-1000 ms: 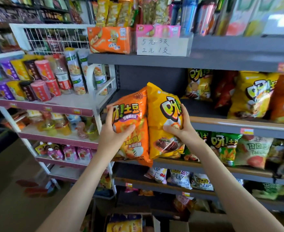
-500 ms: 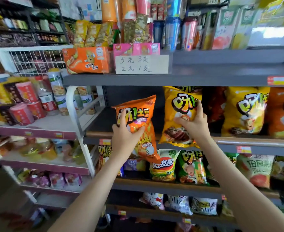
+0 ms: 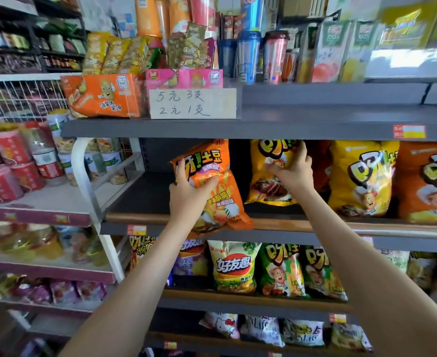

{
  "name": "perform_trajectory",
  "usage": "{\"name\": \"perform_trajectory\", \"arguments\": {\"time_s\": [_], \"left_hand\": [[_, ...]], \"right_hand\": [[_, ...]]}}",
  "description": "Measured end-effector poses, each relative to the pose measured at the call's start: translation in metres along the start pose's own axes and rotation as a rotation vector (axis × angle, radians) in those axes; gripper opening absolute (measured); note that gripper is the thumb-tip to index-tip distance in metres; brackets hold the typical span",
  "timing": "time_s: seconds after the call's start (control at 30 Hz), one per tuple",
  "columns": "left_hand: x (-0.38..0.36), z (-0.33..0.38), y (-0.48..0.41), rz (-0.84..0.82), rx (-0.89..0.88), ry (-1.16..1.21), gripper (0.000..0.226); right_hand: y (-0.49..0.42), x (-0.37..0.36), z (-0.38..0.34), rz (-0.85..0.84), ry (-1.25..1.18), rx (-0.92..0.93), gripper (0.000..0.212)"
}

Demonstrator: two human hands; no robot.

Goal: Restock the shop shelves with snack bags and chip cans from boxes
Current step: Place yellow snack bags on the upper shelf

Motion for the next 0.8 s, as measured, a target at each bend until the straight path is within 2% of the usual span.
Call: {"name": "perform_trajectory", "arguments": {"time_s": [0.13, 0.2, 0.27, 0.33, 0.43, 0.57, 0.73, 0.8], "left_hand": [[-0.005, 0.002, -0.003, 0.023, 0.011, 0.008, 0.094], [-0.007, 0.003, -0.004, 0.031, 0.002, 0.013, 0.094], [-0.010, 0.004, -0.006, 0.036, -0.007, 0.005, 0.094], [-0.012, 0.005, -0.009, 0.032, -0.011, -0.002, 0.094], [-0.016, 0.006, -0.014, 0.023, -0.012, -0.013, 0.093], [-0.021, 0.010, -0.018, 0.009, -0.037, -0.023, 0.091], [-0.030, 0.019, -0.014, -0.019, -0.033, -0.046, 0.090], [-0.035, 0.023, -0.010, -0.044, -0.033, -0.038, 0.089]], "right_hand": [[0.004, -0.010, 0.016, 0.197, 0.193, 0.070, 0.110], [0.003, -0.017, 0.028, 0.123, 0.245, 0.059, 0.119], [0.000, -0.023, 0.039, -0.046, 0.281, 0.066, 0.127], [-0.002, -0.024, 0.045, -0.137, 0.310, 0.129, 0.129], [-0.006, -0.024, 0.050, -0.099, 0.384, 0.245, 0.129], [-0.014, -0.026, 0.053, -0.078, 0.489, 0.288, 0.123], [-0.014, -0.024, 0.051, -0.109, 0.573, 0.219, 0.119], [-0.007, -0.020, 0.044, -0.088, 0.523, 0.192, 0.113]]}}
Point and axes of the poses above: each hand's wrist, its own y-axis away from the middle knuckle, its own x-axis out of the back of the hand, z = x × y, the point moved 2 cm from there along -y, towards the middle knuckle, and after that the axes turned 6 degrees about y, right-handed, at the moved point
